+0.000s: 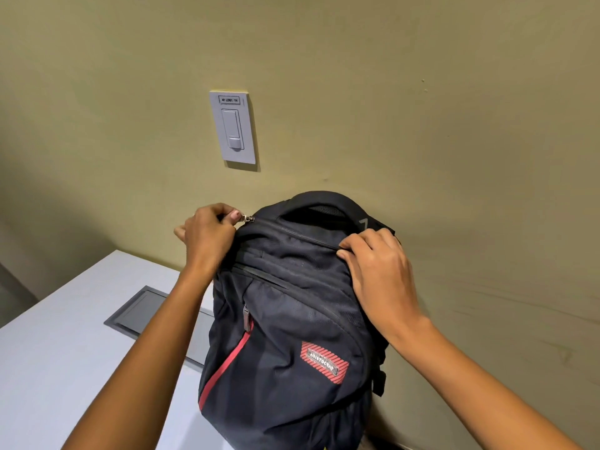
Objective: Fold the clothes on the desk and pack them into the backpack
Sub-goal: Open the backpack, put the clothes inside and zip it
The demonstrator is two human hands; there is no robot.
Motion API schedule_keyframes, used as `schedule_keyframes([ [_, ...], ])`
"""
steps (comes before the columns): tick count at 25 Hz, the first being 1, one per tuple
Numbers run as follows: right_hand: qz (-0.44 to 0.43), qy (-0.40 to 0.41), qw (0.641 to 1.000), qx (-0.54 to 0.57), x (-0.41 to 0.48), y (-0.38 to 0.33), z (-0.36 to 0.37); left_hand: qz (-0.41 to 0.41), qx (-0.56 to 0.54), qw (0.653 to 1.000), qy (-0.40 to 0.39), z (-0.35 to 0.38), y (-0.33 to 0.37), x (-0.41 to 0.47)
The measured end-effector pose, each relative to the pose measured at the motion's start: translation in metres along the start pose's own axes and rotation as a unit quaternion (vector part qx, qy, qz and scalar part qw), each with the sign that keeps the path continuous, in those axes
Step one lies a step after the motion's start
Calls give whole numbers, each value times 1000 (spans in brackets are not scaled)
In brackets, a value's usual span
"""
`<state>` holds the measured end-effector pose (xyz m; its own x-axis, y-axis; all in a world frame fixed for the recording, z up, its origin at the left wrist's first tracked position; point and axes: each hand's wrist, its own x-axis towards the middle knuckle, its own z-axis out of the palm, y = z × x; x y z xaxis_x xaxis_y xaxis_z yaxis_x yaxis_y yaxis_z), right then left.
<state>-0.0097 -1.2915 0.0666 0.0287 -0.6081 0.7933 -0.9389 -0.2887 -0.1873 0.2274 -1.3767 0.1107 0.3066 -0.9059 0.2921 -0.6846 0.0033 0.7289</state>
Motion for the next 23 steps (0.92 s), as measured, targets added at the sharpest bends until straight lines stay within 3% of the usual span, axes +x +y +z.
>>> schedule_keyframes([
  [4, -54, 8, 997, 54, 24, -25, 5, -5, -19, 994, -108, 0, -5, 9],
  [8, -110, -52, 992, 41, 53, -67, 45, 18, 0, 996, -84, 0, 1, 5],
  [12, -92, -119, 988, -22, 74, -91, 76, 32, 30, 997, -68, -1, 0, 7],
  [18, -81, -97, 990, -68, 81, -87, 81, 67, 101, 992, -26, 13, -14, 28],
  [23, -90, -72, 991, -69, 78, -83, 83, -19, 121, 989, -82, 30, -50, 40],
])
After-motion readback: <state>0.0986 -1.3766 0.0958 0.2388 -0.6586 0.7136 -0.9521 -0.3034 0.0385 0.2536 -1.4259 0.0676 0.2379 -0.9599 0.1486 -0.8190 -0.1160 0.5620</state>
